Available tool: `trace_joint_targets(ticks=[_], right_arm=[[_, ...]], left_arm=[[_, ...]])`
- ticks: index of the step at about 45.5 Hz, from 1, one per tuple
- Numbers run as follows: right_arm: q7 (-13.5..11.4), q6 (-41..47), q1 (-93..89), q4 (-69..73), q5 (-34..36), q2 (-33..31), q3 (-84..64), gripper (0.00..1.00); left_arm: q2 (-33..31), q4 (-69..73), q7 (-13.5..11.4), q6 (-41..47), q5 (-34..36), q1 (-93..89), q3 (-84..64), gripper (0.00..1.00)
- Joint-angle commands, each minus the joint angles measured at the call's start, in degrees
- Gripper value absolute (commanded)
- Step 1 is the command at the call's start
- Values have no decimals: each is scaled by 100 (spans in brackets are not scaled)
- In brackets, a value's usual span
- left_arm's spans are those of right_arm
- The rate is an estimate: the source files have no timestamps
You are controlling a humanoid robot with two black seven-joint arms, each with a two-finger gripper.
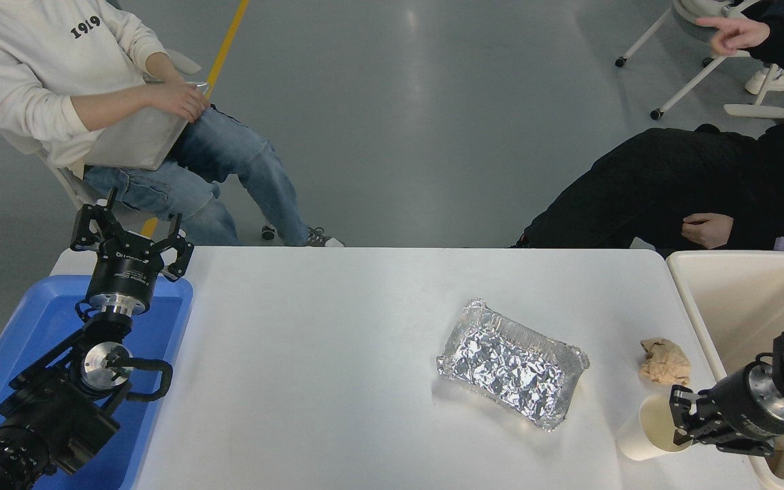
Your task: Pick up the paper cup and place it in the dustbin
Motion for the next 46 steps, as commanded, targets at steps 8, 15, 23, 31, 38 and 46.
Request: trace_joint_targets(ticks=[8, 15, 23, 31, 38, 46], right_arm=[[0, 1797, 2127, 58, 38, -195, -551, 0], [0, 1797, 3067, 67, 38, -142, -770, 0], [9, 1797, 4035, 129, 46, -37, -990, 0], [9, 1797, 4440, 190, 187, -46, -1025, 0], [9, 1797, 4984, 313, 240, 7, -1306, 0], [27, 1797, 5600, 313, 249, 183, -1667, 0]], left_arm=[[0, 0, 9, -2, 1, 0, 8, 99], [0, 0, 9, -2, 1, 0, 0, 99], [0, 0, 9, -2, 1, 0, 0, 99], [0, 0, 9, -2, 1, 0, 8, 99], [0, 0, 9, -2, 1, 0, 8, 99], [0, 0, 9, -2, 1, 0, 8, 99]])
